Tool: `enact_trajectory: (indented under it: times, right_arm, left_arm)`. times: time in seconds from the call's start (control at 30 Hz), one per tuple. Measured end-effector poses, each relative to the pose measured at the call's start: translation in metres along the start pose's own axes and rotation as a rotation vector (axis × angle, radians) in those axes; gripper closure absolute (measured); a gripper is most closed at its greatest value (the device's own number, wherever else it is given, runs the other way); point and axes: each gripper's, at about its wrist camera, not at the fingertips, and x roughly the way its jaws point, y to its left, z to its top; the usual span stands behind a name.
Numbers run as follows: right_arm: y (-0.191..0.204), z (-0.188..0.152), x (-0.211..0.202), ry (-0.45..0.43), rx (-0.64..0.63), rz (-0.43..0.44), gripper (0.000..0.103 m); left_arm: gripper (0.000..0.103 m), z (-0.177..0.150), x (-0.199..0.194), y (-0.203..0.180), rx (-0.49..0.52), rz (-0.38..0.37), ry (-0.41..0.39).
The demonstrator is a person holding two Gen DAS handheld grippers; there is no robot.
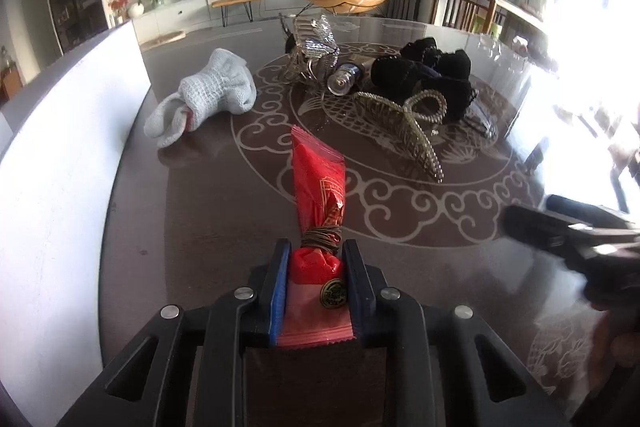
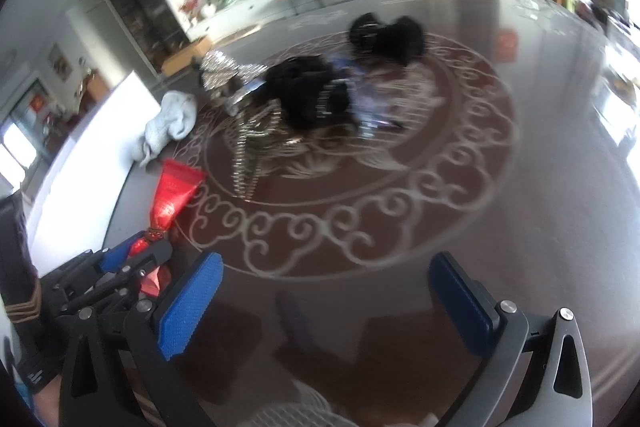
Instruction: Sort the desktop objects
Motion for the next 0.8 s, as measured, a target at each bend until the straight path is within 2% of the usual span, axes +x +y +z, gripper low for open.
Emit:
enact_trajectory:
  times: [0.1,0.33,0.4,0.47,0.53,0.57,0.63,0.8]
  right_arm:
    - [0.016,0.021,0.025,0.003,-0.054,-0.008,0.000]
    - [0.043,0.071,0.075,0.039,-0.075,0.008,0.000]
    - [0.052,0.078,0.083,0.026,-0.108,-0.021,0.010]
    - [0.055,0.079,0.082,0.017,-0.152,-0.047,0.049]
    - [0.050,0.076,0.077,0.028,-0.149,0.010,0.050]
    - [0.046,0.073,0.071,0.024,-0.146,0.026,0.057]
    - [0.042,0.065,0.058,0.021,-0.156,0.034,0.061]
    - [0.029,0.042,0.028,0.028,-0.137,0.084,0.061]
  left_arm:
    - [0.078,0.001,-0.002,0.010,-0.055,-0.027,0.010]
    - [0.078,-0.006,-0.016,0.020,-0.088,-0.033,-0.005]
    - [0.078,-0.007,-0.020,0.021,-0.093,-0.039,-0.012]
    - [0.078,-0.008,-0.027,0.022,-0.103,-0.048,-0.022]
    - [0.078,-0.008,-0.034,0.021,-0.110,-0.059,-0.036]
    - [0.078,-0.008,-0.036,0.021,-0.113,-0.066,-0.042]
    - [0.078,-0.009,-0.043,0.021,-0.127,-0.091,-0.050]
    - [0.078,-0.010,-0.070,0.018,-0.145,-0.140,-0.086]
